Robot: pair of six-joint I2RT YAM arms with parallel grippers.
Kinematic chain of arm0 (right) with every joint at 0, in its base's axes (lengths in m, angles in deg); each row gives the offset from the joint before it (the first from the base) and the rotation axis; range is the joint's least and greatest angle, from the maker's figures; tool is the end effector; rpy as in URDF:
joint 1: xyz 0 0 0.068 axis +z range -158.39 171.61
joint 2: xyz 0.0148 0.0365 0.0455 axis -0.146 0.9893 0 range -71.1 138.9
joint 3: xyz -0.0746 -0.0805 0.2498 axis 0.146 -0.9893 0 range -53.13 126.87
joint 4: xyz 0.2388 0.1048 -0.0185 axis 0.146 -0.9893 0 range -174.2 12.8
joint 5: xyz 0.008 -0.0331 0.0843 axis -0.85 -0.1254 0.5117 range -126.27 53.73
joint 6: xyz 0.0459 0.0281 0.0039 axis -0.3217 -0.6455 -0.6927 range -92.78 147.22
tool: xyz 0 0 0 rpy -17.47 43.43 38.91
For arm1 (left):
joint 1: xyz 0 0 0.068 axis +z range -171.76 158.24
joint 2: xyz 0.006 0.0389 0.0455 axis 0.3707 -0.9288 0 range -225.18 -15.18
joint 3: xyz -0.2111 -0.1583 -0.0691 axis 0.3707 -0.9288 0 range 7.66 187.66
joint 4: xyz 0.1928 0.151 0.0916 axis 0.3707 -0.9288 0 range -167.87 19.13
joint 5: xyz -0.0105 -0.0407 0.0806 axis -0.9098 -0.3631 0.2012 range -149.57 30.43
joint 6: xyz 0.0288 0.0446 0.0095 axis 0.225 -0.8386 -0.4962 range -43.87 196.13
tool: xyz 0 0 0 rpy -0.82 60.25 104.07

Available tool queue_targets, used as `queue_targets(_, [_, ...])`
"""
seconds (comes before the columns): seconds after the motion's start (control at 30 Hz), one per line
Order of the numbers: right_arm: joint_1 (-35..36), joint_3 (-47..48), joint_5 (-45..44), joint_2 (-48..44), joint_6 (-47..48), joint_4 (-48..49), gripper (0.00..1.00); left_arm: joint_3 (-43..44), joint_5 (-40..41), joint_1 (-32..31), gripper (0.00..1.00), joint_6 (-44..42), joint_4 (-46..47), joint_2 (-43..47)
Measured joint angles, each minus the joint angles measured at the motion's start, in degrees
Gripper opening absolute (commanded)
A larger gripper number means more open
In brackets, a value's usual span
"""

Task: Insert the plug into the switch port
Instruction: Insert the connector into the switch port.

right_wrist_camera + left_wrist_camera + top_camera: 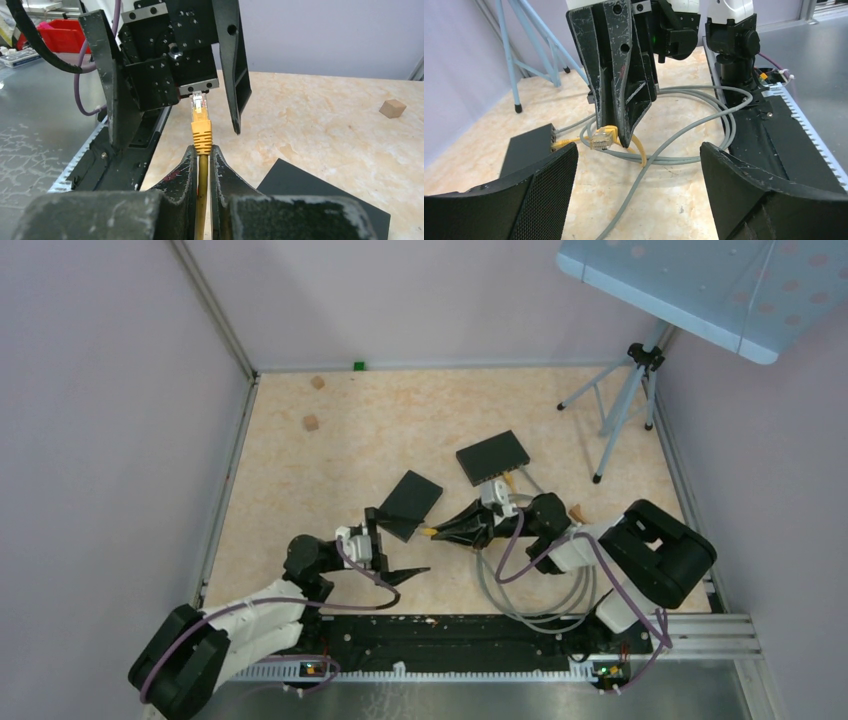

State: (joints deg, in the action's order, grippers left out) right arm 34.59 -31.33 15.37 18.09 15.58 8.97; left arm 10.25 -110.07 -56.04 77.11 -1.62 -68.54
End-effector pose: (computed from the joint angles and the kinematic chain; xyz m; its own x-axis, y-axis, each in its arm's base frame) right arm 0.1687 0.1956 0.2053 0.0357 0.2044 -0.9782 -0.9939 -0.0954 -0.0562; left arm 0.1131 -0.1103 0.2042 0.2455 -0.1805 -0.9524 0.9673 0.1102 0.2284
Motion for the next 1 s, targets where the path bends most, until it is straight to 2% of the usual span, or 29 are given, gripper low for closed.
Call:
queue_targets(0.2, [-0.02, 0.0, -1.88, -0.13, -2.43, -0.02, 0.0, -0.37, 2.73, 0.0, 0.99, -3.06, -3.93, 5.57])
queue_targets(0.37, [-0.66, -0.2, -7.8, -0.61, -3.69, -0.98, 0.0, -1.64, 14.78, 0.0, 0.99, 1.79, -6.88, 8.28])
queue_targets(0.57, [-0.9, -0.5, -23.43, -5.01, 0.57, -15.23, 0.0, -0.24, 27.76, 2.49, 0.99, 11.67, -16.24, 7.3])
queue_targets(0.63, [-0.9, -0.22, -28.02, -5.49, 2.45, -20.41, 0.0, 2.75, 28.68, 6.49, 0.99, 15.28, -20.61, 3.72])
queue_targets(0.77, [-0.9, 1.01, -33.94, -4.96, 5.68, -29.62, 0.0, 10.54, 28.98, 15.26, 0.99, 20.59, -25.51, -8.85])
queue_targets(1.0, [0.72, 5.86, -40.59, 3.23, 10.58, -37.51, 0.0, 22.97, 29.59, 16.92, 0.99, 21.2, -32.33, -26.75])
